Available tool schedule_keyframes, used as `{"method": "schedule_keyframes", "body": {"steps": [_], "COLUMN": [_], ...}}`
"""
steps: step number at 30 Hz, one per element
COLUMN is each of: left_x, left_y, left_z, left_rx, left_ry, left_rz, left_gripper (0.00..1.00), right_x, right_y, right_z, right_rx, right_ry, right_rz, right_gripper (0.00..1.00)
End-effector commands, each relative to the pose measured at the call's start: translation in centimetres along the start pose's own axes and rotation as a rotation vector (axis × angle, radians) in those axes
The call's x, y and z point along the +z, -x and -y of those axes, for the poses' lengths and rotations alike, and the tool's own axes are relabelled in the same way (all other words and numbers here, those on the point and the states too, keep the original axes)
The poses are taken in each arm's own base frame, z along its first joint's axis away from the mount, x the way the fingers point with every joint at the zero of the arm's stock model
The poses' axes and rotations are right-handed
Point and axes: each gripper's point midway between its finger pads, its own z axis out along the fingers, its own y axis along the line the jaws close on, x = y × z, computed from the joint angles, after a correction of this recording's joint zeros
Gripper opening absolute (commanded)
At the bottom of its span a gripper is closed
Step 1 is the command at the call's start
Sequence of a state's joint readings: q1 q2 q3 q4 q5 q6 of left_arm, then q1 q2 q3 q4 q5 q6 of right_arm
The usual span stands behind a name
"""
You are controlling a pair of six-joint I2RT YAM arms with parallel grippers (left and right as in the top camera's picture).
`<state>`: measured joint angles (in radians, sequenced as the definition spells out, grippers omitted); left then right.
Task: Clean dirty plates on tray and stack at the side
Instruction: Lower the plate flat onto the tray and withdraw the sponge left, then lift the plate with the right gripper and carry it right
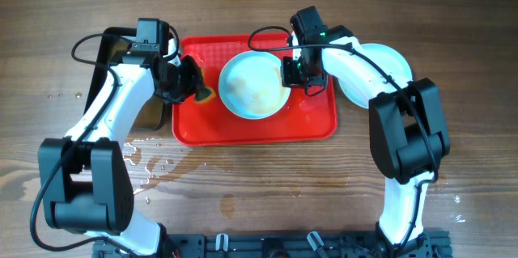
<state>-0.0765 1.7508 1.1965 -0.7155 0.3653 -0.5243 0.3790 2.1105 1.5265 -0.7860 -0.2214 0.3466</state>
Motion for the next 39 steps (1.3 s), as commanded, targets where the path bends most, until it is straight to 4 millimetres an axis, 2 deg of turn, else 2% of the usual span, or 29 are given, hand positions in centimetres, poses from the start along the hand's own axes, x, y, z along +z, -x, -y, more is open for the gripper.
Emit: {"method": "schedule_keyframes", "body": {"steps": [1,4,8,15,22,25,27,28,34,39], "left_x": [-0.8,-0.8,-0.7,-0.7,-0.7,-0.7,-0.7,-0.7,-0.7,-0.7], "left_y": [0.7,0.7,0.7,0.7,0.7,0.7,0.7,0.7,0.7,0.6], "left_z": [0.3,0.3,0.3,0.3,0.3,0.3,0.3,0.3,0.3,0.3], "left_rx": [0.027,0.026,0.027,0.026,0.027,0.028,0.028,0.028,0.028,0.030], "left_ry": [0.002,0.002,0.002,0.002,0.002,0.002,0.002,0.002,0.002,0.004], "left_rz": [0.035,0.035,0.034,0.034,0.034,0.034,0.033,0.033,0.033,0.030], "left_gripper": [0.04,0.04,0.04,0.04,0.04,0.04,0.04,0.04,0.04,0.04], "right_x": [-1.1,-1.0,-0.2,1.9,2.4,2.6,3.0,3.2,3.3,1.1], "right_y": [0.6,0.8,0.7,-0.4,-0.6,-0.8,-0.9,-1.1,-1.0,0.3], "right_z": [0.1,0.1,-0.2,-1.0,-0.8,-0.6,-0.5,-0.4,-0.8,-1.8], "right_rx": [-0.003,0.008,0.010,0.047,0.085,0.102,0.115,0.130,0.126,0.036], "right_ry": [-0.036,-0.033,-0.010,0.060,0.053,0.047,0.044,0.040,0.061,0.093], "right_rz": [0.044,0.049,0.036,-0.038,-0.052,-0.058,-0.067,-0.074,-0.075,-0.014], "right_gripper": [0.05,0.18,0.25,0.26,0.26,0.21,0.07,0.04,0.04,0.04]}}
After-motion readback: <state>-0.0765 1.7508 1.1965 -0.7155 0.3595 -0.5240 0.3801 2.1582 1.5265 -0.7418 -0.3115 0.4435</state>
